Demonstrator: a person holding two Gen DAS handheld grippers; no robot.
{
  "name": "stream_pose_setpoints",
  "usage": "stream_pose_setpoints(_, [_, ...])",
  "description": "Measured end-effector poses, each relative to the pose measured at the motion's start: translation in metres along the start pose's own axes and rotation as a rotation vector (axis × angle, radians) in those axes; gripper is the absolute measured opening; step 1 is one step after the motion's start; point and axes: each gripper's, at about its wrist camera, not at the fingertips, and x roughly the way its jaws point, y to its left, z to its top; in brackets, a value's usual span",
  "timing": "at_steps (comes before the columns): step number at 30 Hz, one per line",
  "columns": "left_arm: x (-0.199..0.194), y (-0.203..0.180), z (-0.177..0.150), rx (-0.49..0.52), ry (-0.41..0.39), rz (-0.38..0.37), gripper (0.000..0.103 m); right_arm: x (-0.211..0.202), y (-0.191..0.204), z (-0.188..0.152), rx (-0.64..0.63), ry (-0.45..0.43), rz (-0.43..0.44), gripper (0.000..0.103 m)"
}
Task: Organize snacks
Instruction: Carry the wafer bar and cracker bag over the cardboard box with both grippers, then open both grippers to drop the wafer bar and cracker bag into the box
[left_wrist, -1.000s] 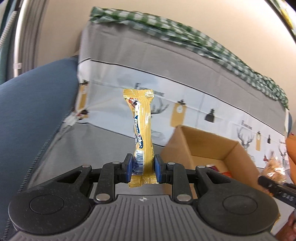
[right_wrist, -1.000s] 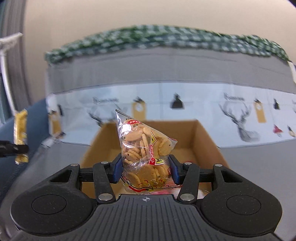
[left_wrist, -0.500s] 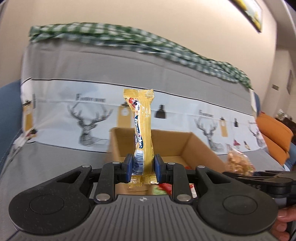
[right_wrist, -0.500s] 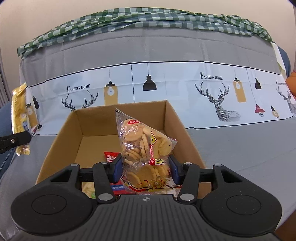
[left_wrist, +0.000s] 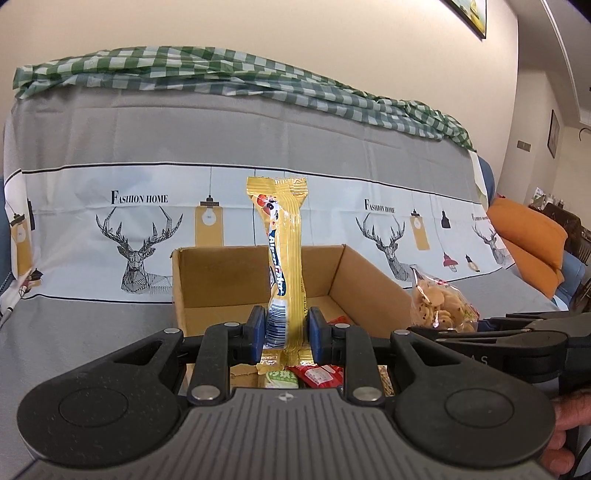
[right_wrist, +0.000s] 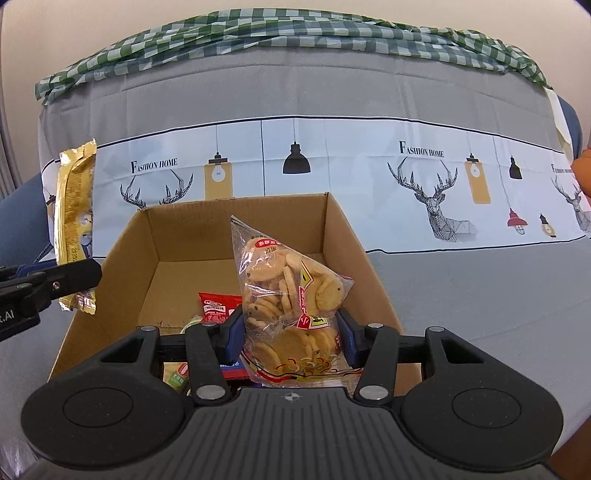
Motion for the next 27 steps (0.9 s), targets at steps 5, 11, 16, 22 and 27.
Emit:
stream_pose_setpoints(5, [0.002, 0.0, -0.001, -0.005, 0.013, -0.006, 0.026, -0.001, 0.0, 0.0, -0.004, -0.001, 0.002, 0.052])
stream_pose_setpoints(11, [0.007, 0.0, -0.002, -0.015, 0.038, -0.015, 0.026, -0.001, 0.0, -0.001, -0.006, -0.002, 0.002, 0.052])
stream_pose_setpoints(16, [0.009, -0.001, -0.002, -0.024, 0.045, -0.014, 0.026, -0.003, -0.002, -0.002, -0.003, -0.012, 0.01, 0.052])
stream_pose_setpoints(22, [0.01, 0.0, -0.001, -0.036, 0.037, -0.018, 0.026, -0.009, -0.003, 0.0, 0.005, -0.059, 0.038, 0.052])
stream_pose_setpoints(27, [0.013, -0.004, -0.001, -0.035, 0.063, -0.052, 0.065, -0.018, -0.001, 0.001, -0.006, -0.127, 0.046, 0.056])
